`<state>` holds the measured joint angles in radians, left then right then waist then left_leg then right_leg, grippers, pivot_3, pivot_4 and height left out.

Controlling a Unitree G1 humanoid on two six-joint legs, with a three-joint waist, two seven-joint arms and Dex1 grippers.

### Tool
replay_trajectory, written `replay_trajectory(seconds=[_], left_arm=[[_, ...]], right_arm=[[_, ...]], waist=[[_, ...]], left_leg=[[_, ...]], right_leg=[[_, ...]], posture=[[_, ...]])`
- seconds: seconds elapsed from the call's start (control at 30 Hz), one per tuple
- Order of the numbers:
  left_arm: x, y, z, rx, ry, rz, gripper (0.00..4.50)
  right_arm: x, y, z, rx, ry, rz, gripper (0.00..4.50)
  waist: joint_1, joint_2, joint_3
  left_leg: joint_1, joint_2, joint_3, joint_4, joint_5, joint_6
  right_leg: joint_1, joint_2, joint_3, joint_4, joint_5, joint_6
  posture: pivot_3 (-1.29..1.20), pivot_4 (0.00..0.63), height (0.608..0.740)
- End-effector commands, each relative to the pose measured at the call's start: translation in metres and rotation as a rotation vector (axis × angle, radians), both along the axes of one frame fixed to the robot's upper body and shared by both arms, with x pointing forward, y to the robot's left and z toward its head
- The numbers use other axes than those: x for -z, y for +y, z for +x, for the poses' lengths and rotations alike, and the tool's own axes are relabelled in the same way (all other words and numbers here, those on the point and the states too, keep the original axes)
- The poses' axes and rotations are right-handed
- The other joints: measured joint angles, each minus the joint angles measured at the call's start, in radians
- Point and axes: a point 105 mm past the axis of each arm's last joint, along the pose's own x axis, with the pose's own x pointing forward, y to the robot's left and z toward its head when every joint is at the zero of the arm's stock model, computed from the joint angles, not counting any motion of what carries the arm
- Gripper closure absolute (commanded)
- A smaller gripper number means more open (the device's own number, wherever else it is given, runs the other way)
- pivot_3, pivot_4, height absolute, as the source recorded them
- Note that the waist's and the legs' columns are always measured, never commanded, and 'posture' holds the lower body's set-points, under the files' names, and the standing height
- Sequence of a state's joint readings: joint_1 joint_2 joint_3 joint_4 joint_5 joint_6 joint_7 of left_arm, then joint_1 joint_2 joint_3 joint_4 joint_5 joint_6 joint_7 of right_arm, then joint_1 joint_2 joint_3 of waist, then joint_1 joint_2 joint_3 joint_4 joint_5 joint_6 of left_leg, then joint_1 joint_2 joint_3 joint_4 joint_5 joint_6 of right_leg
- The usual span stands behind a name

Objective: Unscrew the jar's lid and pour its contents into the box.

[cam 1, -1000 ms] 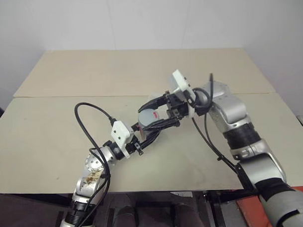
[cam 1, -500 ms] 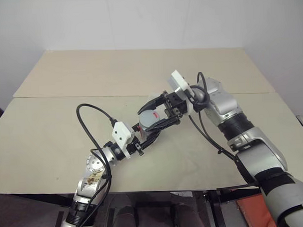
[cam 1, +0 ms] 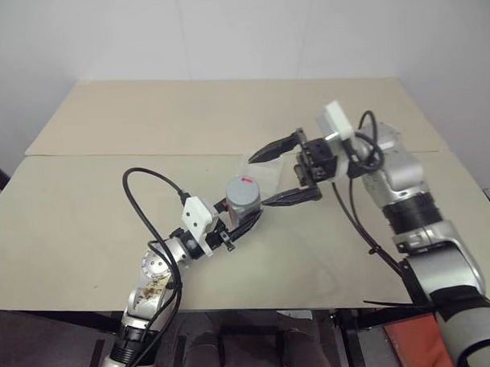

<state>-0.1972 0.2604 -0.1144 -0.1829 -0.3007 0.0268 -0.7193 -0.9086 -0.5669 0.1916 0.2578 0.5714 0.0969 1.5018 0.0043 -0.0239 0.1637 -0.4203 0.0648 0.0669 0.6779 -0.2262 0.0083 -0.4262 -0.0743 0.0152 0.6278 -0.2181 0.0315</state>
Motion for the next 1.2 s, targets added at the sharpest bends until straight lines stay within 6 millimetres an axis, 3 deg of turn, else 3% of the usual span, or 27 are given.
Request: replay_trajectory(seconds=[0.03,0.2,0.43,0.83,1.2], left_arm=[[-0.009,0.000,-0.002,0.005,-0.036,-0.020,2.33],[-0.006,0.000,0.001,-0.011,-0.029,-0.005,2.33],[-0.008,-0.001,0.001,-0.005,-0.033,-0.001,2.33],[-0.005,-0.001,0.003,-0.013,-0.026,0.010,2.33],[-0.007,-0.002,0.000,-0.005,-0.032,-0.001,2.33]], right_arm=[[-0.014,0.000,-0.012,0.087,-0.060,0.043,0.07],[-0.010,0.020,-0.020,0.284,-0.059,0.113,0.07],[-0.007,0.037,-0.022,0.428,-0.047,0.192,0.07],[-0.001,0.049,-0.032,0.382,0.041,0.190,0.07],[0.011,0.043,-0.015,0.470,0.074,0.165,0.07]], waist=[[0.002,0.000,0.000],[-0.003,0.000,0.000],[-0.002,0.000,0.000],[-0.002,0.000,0.000],[-0.003,0.000,0.000]], left_leg=[[0.000,0.000,0.000,0.000,0.000,0.000],[0.000,0.000,0.000,0.000,0.000,0.000],[0.000,0.000,0.000,0.001,0.000,0.000],[0.000,0.000,0.000,0.001,0.000,0.000],[0.000,0.000,0.000,0.001,0.000,0.000]], right_leg=[[0.000,0.000,0.000,0.000,0.000,0.000],[-0.001,0.000,0.000,0.001,0.000,0.000],[0.000,0.000,0.000,0.001,0.000,0.000],[0.000,0.000,0.000,0.001,0.000,0.000],[0.000,0.000,0.000,0.001,0.000,0.000]], posture=[[0.00,0.150,0.740],[0.00,0.150,0.740],[0.00,0.150,0.740],[0.00,0.150,0.740],[0.00,0.150,0.740]])
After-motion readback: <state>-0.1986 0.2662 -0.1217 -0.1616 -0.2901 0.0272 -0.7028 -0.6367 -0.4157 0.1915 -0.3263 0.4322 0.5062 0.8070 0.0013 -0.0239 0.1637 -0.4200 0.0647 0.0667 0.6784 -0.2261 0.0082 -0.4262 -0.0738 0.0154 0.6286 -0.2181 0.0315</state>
